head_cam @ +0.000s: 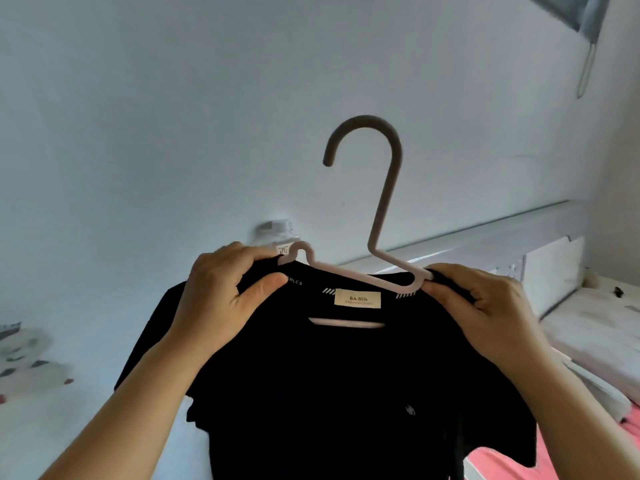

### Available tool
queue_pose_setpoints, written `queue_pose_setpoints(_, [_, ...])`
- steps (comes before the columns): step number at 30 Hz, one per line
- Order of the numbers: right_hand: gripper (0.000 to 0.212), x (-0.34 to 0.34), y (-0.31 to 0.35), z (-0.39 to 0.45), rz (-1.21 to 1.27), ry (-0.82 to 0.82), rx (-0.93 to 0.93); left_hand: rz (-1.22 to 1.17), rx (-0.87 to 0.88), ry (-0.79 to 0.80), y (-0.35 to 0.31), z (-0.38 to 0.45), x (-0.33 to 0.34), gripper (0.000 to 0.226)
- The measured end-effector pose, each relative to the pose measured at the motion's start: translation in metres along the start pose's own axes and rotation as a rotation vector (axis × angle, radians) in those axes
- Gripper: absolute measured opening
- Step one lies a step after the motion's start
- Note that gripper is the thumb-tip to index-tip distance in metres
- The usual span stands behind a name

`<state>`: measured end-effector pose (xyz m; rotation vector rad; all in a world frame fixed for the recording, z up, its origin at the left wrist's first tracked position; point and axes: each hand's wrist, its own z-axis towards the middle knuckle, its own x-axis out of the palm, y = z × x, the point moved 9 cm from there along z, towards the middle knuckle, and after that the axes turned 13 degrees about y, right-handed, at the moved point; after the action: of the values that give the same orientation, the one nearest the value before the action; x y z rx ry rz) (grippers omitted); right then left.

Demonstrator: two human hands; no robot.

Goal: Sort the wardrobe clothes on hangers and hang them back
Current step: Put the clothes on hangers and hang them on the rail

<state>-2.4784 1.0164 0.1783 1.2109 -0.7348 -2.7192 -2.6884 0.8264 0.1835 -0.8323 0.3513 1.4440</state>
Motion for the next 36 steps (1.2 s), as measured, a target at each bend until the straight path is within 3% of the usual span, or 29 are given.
queue_pose_setpoints(3, [0.018, 0.010, 0.016, 0.008, 0.123, 0.048, -0.075, 0.167, -0.024, -0.101, -0.011, -0.023, -0.031, 0.049])
queue_pose_setpoints(7, [0.024, 0.027, 0.047, 0.016, 0.251, 0.121, -0.185, 0.221, -0.166, -0.093, -0.021, -0.051, -0.053, 0.024])
queue_pose_setpoints(12, [0.040, 0.050, 0.095, 0.024, 0.290, 0.278, -0.348, 0.382, -0.262, -0.224, -0.033, -0.108, -0.110, 0.017])
queue_pose_setpoints(14, [0.050, 0.061, 0.115, 0.023, 0.325, 0.316, -0.410, 0.440, -0.312, -0.255, -0.039, -0.137, -0.140, 0.020])
queue_pose_setpoints(18, [0.048, 0.080, 0.155, 0.023, 0.471, 0.337, -0.489, 0.547, -0.444, -0.308, -0.054, -0.198, -0.204, 0.040])
queue_pose_setpoints(20, [0.047, 0.092, 0.179, 0.023, 0.507, 0.355, -0.540, 0.607, -0.514, -0.334, -0.061, -0.227, -0.234, 0.039])
queue_pose_setpoints(28, [0.033, 0.168, 0.329, -0.018, 0.650, 0.538, -0.841, 0.860, -0.714, -0.435, -0.092, -0.339, -0.349, 0.028])
queue_pose_setpoints(36, [0.049, 0.215, 0.502, -0.033, 0.644, 0.404, -1.071, 0.895, -0.779, -0.533, -0.073, -0.417, -0.461, 0.041])
